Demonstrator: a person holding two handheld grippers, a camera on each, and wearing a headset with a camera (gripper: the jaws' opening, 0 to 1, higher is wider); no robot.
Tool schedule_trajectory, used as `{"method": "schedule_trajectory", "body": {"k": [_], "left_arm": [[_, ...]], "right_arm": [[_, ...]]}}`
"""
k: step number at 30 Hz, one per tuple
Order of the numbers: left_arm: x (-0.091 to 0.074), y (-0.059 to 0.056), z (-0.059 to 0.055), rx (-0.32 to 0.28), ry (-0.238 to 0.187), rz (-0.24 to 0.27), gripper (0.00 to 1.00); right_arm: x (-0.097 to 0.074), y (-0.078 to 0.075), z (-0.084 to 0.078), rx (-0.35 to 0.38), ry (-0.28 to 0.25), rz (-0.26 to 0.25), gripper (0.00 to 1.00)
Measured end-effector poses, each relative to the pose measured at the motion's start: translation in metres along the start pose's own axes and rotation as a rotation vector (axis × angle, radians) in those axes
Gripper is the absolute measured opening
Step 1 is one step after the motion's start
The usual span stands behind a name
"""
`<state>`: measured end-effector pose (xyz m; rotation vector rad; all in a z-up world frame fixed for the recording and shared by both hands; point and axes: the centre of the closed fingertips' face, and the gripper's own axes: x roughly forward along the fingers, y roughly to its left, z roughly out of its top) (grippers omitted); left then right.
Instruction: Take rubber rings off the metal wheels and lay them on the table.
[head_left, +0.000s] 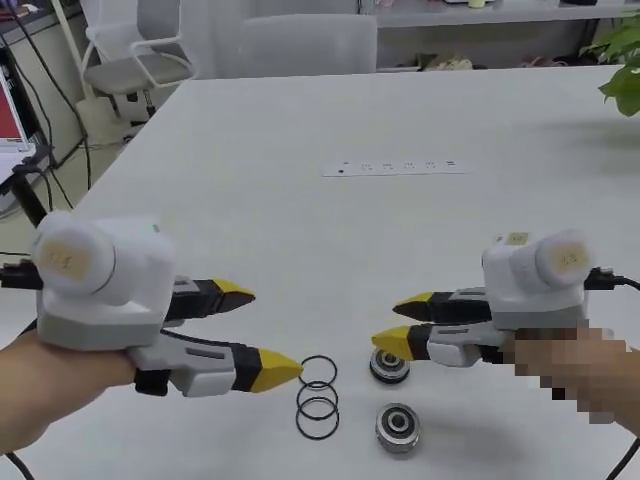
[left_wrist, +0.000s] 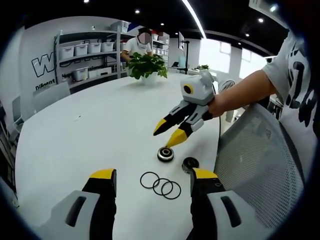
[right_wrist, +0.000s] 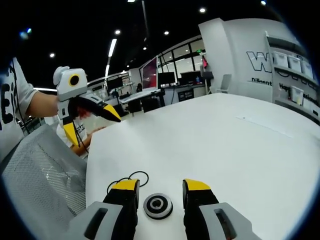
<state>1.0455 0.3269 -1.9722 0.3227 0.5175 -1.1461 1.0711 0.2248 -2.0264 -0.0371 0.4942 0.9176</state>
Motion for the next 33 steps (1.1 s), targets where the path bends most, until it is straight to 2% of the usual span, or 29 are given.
{"method": "schedule_trajectory", "body": {"k": [6, 15, 23, 33], "left_arm": [[0.012, -0.002, 0.005, 0.012, 0.003, -0.014, 0.56], [0.035, -0.004, 0.009, 0.035, 0.024, -0.045, 0.55], [0.056, -0.011, 0.008, 0.056, 0.043, -0.08, 0.53], [0.077, -0.011, 0.001, 0.072, 0.074, -0.109, 0.46]], "right_arm": [[-0.009, -0.005, -0.004, 0.005, 0.001, -0.004, 0.32], [-0.018, -0.006, -0.019, 0.023, 0.029, 0.0, 0.33], [-0.019, -0.004, -0.032, 0.015, 0.064, 0.013, 0.29], [-0.015, 0.0, -0.044, 0.003, 0.093, 0.022, 0.29]]}}
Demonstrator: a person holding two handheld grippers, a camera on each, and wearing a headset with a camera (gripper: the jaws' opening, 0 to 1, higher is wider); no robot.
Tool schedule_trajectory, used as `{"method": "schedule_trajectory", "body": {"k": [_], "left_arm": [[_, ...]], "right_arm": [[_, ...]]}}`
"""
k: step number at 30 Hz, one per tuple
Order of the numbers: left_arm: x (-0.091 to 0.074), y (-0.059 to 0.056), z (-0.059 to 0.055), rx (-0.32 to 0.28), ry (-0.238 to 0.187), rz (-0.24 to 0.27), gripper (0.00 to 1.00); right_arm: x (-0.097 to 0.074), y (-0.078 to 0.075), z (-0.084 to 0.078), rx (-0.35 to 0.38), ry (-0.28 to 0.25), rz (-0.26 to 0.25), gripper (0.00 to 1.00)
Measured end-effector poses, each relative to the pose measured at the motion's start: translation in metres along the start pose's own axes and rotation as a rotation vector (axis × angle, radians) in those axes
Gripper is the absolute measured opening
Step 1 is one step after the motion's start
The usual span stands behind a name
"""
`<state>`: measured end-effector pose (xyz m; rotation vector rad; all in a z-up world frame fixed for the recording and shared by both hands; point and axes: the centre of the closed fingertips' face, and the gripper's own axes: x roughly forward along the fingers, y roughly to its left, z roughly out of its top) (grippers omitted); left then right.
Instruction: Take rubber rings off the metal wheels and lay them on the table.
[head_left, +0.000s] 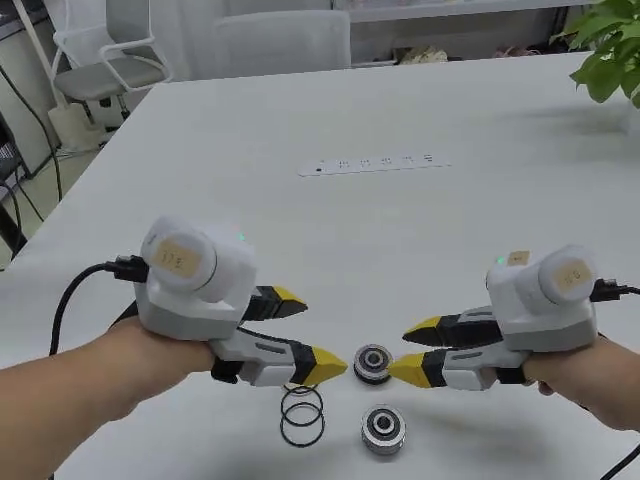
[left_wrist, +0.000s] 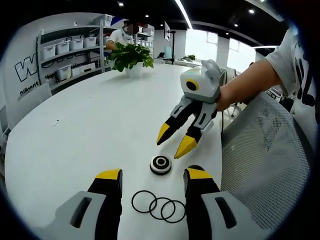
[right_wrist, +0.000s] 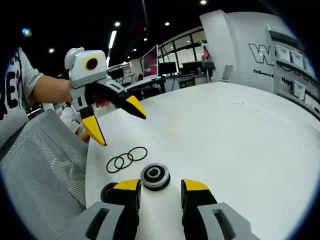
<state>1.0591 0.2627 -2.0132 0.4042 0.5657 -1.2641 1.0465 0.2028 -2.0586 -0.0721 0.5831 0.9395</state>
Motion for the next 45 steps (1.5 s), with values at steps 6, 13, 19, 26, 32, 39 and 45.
{"method": "schedule_trajectory", "body": {"k": [6, 13, 19, 26, 32, 39, 45], "left_arm": [[0.01, -0.001, -0.003, -0.02, 0.005, -0.014, 0.42], [0.019, -0.004, -0.001, -0.014, 0.005, -0.035, 0.39], [0.03, -0.007, -0.003, 0.002, 0.017, -0.053, 0.35], [0.039, -0.011, -0.005, 0.008, 0.023, -0.07, 0.31], [0.047, -0.013, -0.009, 0.017, 0.04, -0.077, 0.27], [0.056, -0.02, -0.009, 0.038, 0.053, -0.09, 0.23], [0.061, -0.022, -0.011, 0.056, 0.066, -0.089, 0.18]], "right_arm": [[0.003, 0.0, -0.003, -0.013, 0.011, 0.008, 0.29], [0.007, 0.002, -0.008, -0.028, 0.024, 0.017, 0.26], [0.01, 0.003, -0.01, -0.039, 0.035, 0.025, 0.24], [0.013, 0.004, -0.014, -0.06, 0.049, 0.029, 0.19], [0.012, 0.002, -0.017, -0.066, 0.056, 0.025, 0.17], [0.014, 0.005, -0.018, -0.074, 0.064, 0.033, 0.16], [0.015, 0.005, -0.017, -0.073, 0.063, 0.032, 0.16]]}}
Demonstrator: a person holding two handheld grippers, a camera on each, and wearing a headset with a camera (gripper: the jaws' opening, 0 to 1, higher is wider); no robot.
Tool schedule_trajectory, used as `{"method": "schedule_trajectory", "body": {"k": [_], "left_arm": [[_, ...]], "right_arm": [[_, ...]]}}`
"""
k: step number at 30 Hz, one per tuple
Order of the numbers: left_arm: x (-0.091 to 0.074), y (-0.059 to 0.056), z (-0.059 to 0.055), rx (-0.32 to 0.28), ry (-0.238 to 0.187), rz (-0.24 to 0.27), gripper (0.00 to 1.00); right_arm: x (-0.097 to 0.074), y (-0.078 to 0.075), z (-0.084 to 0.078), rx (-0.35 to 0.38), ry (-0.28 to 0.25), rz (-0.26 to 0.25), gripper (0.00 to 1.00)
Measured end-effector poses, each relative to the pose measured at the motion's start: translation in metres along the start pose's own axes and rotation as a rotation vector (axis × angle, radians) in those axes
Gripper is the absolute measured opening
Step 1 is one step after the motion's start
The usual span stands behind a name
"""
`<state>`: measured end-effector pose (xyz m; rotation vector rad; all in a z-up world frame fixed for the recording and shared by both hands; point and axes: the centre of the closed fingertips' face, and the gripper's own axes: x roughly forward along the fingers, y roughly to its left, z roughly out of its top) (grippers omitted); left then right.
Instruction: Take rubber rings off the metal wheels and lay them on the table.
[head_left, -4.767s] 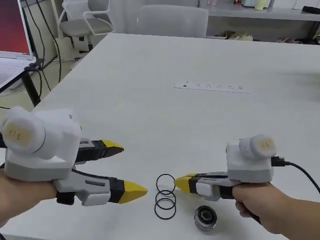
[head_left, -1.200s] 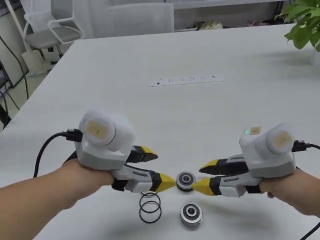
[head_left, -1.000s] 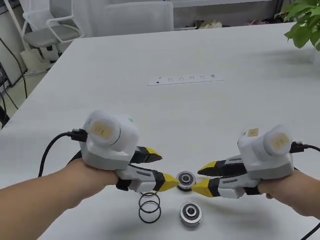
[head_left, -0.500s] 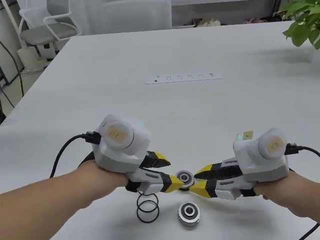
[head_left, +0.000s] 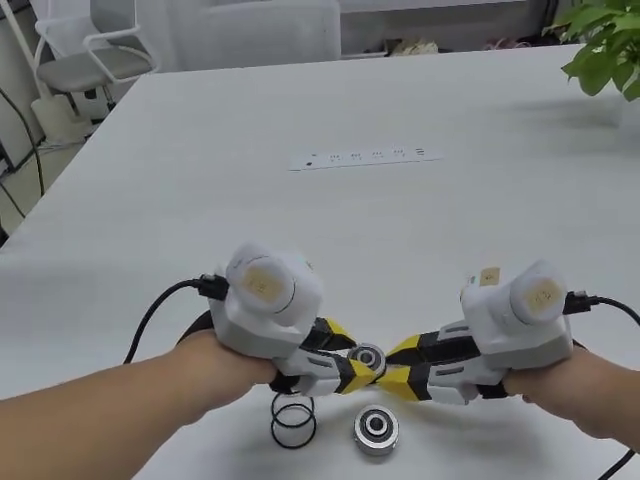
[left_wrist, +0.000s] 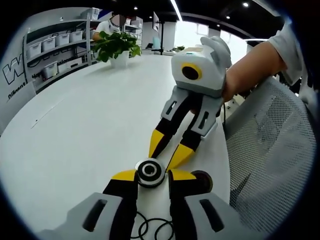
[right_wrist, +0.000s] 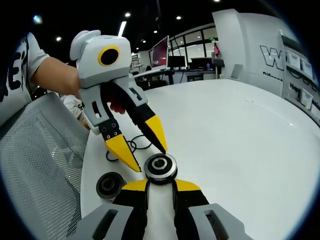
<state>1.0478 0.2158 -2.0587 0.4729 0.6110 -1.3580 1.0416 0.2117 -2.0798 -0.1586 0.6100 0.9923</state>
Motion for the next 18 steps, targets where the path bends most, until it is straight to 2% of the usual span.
{"method": "schedule_trajectory", "body": {"k": [6, 13, 18], "left_arm": [[0.003, 0.0005, -0.0012, 0.019, 0.012, 0.005, 0.15], [0.0046, 0.004, -0.0011, 0.047, 0.003, 0.034, 0.1], [0.004, 0.004, -0.0016, 0.04, -0.013, 0.047, 0.09]], "right_arm": [[0.0001, -0.0005, 0.0001, 0.0, -0.001, -0.002, 0.16], [0.0003, -0.0008, 0.0004, 0.004, -0.001, -0.004, 0.16], [-0.0003, -0.0016, 0.0024, 0.022, -0.014, -0.007, 0.15]]}}
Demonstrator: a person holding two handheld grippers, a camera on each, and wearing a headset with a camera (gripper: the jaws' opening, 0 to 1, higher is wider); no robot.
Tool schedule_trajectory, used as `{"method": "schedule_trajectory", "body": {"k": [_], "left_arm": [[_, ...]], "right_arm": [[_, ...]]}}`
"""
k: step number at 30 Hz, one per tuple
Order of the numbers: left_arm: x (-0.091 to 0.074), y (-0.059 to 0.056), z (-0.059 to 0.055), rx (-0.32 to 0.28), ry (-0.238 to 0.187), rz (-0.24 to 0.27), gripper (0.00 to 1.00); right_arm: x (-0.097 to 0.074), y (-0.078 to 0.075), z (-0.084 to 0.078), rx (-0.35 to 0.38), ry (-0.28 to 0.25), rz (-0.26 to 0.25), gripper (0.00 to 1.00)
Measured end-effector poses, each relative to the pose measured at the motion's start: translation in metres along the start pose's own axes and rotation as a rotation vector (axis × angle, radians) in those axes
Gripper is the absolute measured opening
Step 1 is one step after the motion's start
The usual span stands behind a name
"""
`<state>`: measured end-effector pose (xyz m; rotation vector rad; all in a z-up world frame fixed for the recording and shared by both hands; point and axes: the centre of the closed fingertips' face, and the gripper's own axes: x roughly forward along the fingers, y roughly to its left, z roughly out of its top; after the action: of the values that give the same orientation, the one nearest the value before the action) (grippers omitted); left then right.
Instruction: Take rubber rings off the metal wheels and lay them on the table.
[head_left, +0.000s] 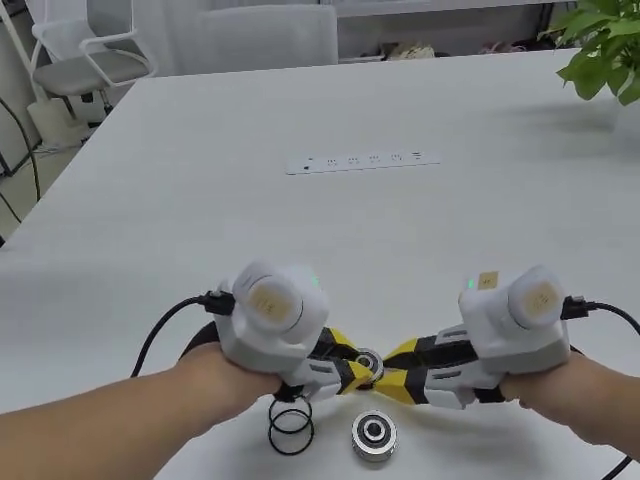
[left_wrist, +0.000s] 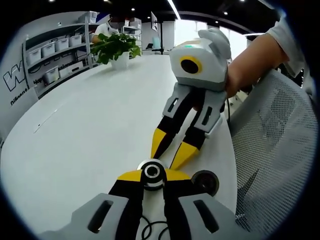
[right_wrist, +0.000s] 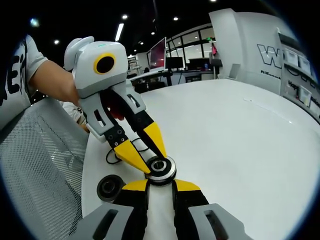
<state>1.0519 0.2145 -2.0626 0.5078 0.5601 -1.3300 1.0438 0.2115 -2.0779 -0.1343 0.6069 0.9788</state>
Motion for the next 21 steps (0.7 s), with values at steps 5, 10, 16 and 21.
{"method": "schedule_trajectory", "body": {"k": [5, 10, 16, 21], "left_arm": [[0.0007, 0.0017, -0.0007, -0.014, 0.003, 0.018, 0.07], [0.0009, 0.0012, -0.0001, -0.005, 0.004, 0.016, 0.07], [0.0014, 0.0011, 0.0003, -0.007, 0.003, 0.024, 0.07], [0.0015, 0.0009, 0.0005, -0.011, 0.003, 0.03, 0.07]], "right_arm": [[0.0008, 0.0003, -0.0004, -0.015, 0.002, -0.007, 0.15], [0.0, 0.0003, -0.0006, -0.018, 0.001, -0.011, 0.13], [-0.0024, -0.0039, -0.0054, 0.016, 0.01, -0.015, 0.0], [-0.0013, -0.0051, -0.0039, 0.008, 0.005, -0.022, 0.0]]}}
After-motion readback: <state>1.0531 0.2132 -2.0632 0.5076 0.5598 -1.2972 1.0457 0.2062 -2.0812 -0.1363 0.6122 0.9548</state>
